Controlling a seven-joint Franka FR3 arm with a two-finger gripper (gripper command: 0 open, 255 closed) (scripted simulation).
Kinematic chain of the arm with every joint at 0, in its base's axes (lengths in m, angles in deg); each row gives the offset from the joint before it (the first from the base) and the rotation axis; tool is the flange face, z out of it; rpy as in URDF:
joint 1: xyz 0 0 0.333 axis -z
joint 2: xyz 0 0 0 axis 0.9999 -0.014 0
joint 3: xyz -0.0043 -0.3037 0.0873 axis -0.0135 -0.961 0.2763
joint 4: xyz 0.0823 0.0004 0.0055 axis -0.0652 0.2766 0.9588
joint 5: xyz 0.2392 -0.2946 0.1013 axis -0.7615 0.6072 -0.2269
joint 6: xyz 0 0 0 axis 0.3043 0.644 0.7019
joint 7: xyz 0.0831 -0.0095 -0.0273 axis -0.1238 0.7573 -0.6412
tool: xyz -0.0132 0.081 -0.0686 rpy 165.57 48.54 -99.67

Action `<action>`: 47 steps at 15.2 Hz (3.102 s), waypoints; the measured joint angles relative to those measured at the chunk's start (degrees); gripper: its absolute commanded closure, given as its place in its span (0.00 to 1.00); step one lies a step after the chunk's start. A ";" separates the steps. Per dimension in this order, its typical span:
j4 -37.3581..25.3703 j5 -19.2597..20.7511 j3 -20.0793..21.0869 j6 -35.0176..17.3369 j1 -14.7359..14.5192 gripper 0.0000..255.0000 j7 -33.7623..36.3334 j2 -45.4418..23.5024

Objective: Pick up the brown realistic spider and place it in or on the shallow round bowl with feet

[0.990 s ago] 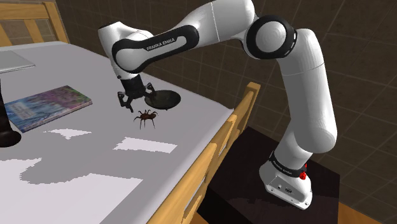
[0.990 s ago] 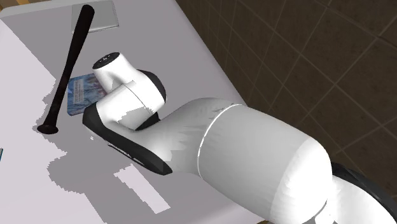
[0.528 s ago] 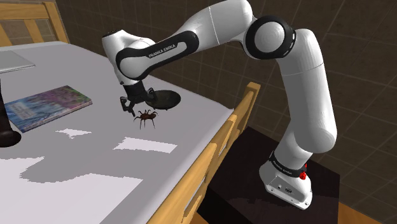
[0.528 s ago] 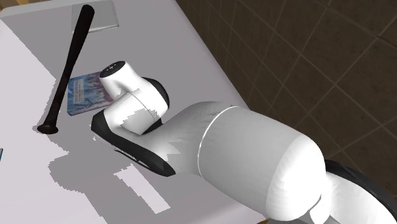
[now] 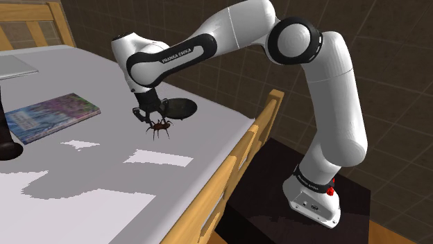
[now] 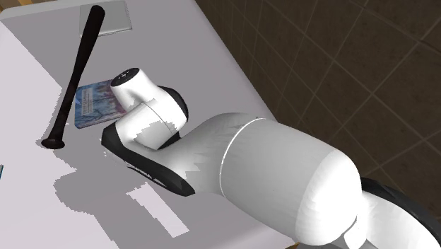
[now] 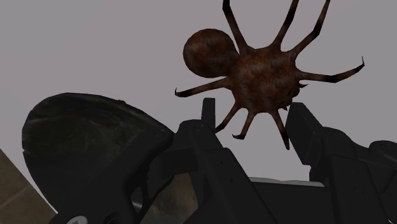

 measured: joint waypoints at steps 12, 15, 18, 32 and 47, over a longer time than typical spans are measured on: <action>-1.80 -0.60 0.34 2.98 -0.02 1.00 -0.58 1.34; -3.00 -0.89 0.46 4.73 0.07 1.00 -1.08 1.99; -4.60 -1.18 0.64 6.81 -0.17 1.00 -1.30 2.53; -10.20 -2.02 0.49 14.28 1.33 1.00 -4.97 5.03; -10.45 -1.03 -2.73 11.57 9.44 1.00 -15.67 3.77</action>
